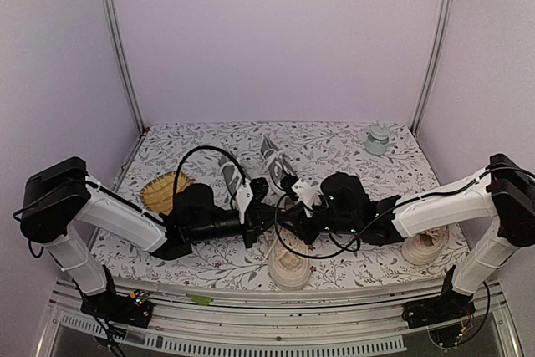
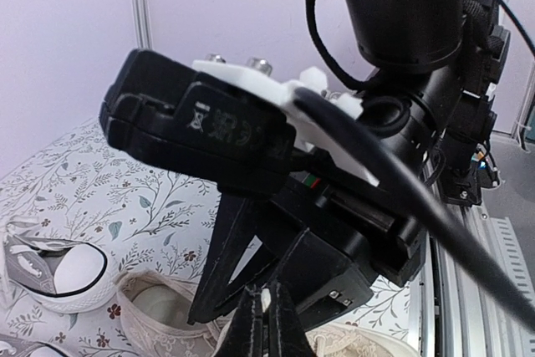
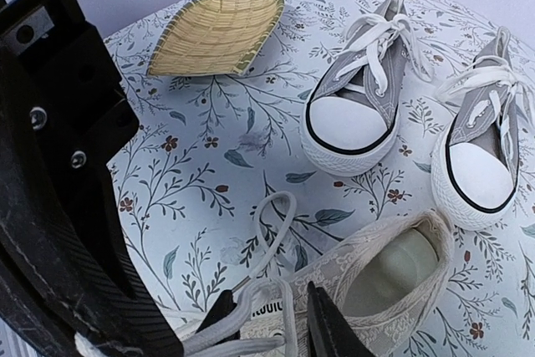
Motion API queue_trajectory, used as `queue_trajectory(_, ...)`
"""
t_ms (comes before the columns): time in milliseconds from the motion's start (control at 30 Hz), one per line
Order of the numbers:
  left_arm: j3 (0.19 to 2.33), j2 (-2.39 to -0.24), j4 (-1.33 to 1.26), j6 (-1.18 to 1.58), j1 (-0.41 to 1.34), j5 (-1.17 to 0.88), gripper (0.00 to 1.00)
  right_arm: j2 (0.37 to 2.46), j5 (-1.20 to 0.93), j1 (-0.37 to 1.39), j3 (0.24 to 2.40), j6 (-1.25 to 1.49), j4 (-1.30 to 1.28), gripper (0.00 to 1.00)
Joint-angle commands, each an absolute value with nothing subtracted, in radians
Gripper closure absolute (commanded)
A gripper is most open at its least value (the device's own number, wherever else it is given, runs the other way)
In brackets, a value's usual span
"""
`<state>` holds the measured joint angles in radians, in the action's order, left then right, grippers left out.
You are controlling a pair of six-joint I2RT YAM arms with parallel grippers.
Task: Tie the shoes
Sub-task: Pass from the left arm to the right
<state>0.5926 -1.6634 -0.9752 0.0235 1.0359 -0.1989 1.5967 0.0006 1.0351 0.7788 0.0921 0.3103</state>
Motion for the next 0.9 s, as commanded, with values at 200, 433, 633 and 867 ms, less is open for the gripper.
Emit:
queue_trajectory(200,0.594,-1.662,-1.009,0.037,1.040,-0.190,1.00,1.587,-0.003,1.034,0.785,0.095,0.358,0.86)
queue_trajectory(433,0.600,-1.669,-1.002,0.040,1.039,-0.177,1.00,1.572,-0.055,1.035,0.769,0.063,0.354,0.87)
queue_trajectory(633,0.614,-1.680,-1.007,0.049,1.039,-0.191,1.00,1.569,-0.024,1.035,0.749,0.098,0.409,0.66)
queue_trajectory(867,0.637,-1.700,-1.019,0.073,1.040,-0.243,1.00,1.615,0.013,1.035,0.746,0.121,0.517,0.64)
